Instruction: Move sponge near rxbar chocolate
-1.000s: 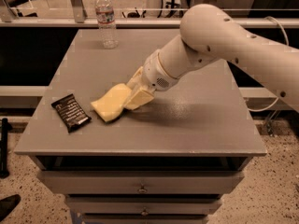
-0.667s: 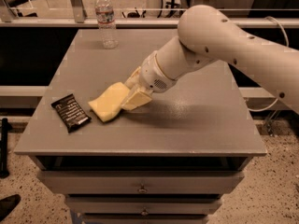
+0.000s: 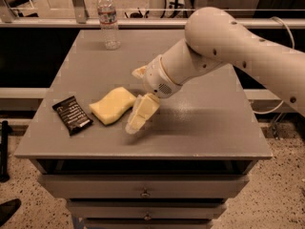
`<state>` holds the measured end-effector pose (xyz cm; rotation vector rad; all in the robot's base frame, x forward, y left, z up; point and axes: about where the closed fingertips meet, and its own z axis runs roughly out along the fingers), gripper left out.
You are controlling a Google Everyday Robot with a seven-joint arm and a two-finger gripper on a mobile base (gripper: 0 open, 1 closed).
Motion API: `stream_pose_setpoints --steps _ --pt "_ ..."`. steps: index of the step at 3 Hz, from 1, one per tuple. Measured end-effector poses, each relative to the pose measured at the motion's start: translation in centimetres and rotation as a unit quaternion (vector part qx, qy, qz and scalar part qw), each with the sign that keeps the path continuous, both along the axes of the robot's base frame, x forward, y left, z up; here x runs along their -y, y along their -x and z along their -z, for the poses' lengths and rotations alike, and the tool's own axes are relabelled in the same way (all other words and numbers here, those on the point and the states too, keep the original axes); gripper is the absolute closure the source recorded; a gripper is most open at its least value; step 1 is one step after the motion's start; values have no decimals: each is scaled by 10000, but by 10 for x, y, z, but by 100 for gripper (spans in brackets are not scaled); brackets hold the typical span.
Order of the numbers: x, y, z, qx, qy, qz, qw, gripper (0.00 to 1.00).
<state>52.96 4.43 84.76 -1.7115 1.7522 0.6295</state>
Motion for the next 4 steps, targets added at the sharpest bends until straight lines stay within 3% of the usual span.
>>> stream_pose_setpoints --steps 1,2,3,4 --pt "26 -2 -5 -67 -27 185 9998 0" --pt "86 -20 -15 -87 -237 509 9984 0" --pt "169 -52 -47 196 -689 838 9939 0" --pt "162 -55 -61 345 -695 840 9934 0"
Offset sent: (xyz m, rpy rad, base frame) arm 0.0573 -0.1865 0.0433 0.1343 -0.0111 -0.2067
